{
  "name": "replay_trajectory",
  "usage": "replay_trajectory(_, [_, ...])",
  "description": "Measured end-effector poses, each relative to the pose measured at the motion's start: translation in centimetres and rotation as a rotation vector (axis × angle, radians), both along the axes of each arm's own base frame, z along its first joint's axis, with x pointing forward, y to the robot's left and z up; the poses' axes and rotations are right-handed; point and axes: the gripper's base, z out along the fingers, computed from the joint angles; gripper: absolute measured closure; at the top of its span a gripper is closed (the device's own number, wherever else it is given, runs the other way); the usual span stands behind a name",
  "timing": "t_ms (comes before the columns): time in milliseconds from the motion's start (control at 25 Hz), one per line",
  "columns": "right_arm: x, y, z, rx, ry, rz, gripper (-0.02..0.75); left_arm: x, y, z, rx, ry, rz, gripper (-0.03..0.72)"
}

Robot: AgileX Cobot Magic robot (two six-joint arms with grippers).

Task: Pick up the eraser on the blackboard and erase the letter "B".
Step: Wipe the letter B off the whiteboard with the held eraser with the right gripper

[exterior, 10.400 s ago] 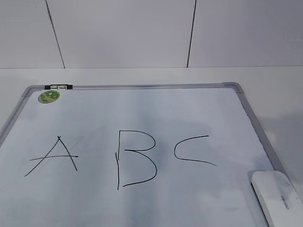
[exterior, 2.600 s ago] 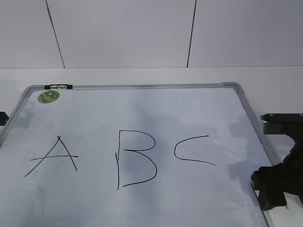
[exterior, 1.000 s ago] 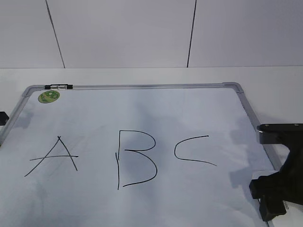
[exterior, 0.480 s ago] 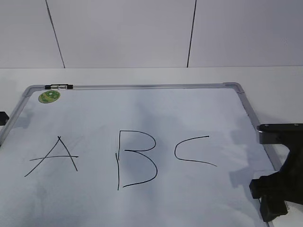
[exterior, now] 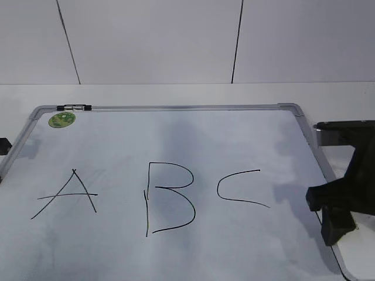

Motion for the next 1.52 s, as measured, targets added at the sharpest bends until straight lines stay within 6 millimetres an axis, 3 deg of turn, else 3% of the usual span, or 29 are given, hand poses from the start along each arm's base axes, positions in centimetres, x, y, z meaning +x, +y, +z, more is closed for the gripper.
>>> replay_trajectory(360, [2.3, 1.8, 4.5, 0.123, -0.090, 0.057, 0.214, 0.0, 0.0, 0.0, -0.002, 0.000, 0.001, 0.672])
replay_trajectory(560, [3.6, 3.9, 5.1, 0.145, -0.089, 0.110, 0.214, 0.0, 0.0, 0.0, -0.002, 0.002, 0.001, 0.673])
replay_trajectory(840, [5.2, 9.6, 4.6, 0.161, -0.078, 0.246, 0.214, 0.0, 0.0, 0.0, -0.006, 0.004, 0.003, 0.673])
replay_trajectory(1080, [6.2, 14.5, 3.0, 0.160, -0.058, 0.348, 0.214, 0.0, -0.1, 0.0, -0.007, 0.006, 0.004, 0.673])
replay_trajectory(1520, [5.7, 21.0, -0.9, 0.127, -0.007, 0.511, 0.214, -0.1, -0.1, 0.0, -0.009, 0.007, 0.004, 0.673])
